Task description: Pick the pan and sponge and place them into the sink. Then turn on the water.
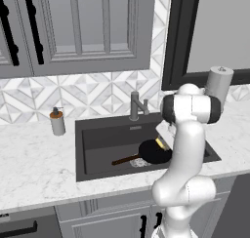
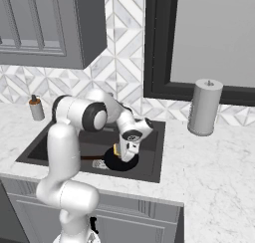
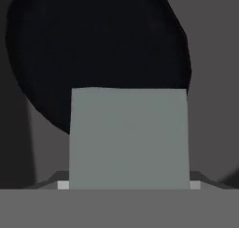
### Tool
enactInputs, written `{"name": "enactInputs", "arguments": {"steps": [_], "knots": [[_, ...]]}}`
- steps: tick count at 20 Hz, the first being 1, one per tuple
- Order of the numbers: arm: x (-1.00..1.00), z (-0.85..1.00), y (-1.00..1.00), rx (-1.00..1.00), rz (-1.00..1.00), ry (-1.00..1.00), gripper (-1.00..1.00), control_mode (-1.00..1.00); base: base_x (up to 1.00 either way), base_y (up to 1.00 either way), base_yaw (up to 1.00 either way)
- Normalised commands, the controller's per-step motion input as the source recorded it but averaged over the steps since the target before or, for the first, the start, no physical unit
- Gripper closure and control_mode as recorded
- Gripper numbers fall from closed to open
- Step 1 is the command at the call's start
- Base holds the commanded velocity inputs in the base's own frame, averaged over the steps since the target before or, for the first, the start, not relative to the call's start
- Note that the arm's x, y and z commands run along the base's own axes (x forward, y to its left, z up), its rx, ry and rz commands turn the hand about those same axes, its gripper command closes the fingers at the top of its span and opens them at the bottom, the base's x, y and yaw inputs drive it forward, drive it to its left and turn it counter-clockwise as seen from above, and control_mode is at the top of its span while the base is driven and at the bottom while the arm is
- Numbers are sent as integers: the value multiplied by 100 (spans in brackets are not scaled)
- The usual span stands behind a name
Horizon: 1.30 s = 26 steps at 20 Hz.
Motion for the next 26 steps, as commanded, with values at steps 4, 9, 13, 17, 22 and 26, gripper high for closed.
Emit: {"name": "enactInputs", "arguments": {"steps": [4,9,13,17,22,26], "knots": [[24,-29,0,2,0,1,100,-100,0,0,0],[24,-37,0,2,0,2,100,-100,0,0,0],[19,-41,0,2,0,1,100,-100,0,0,0],[11,-38,0,3,0,0,100,-100,0,0,0],[3,-29,0,3,0,0,100,-100,0,0,0],[0,-11,0,3,0,0,-100,-100,0,0,0]]}}
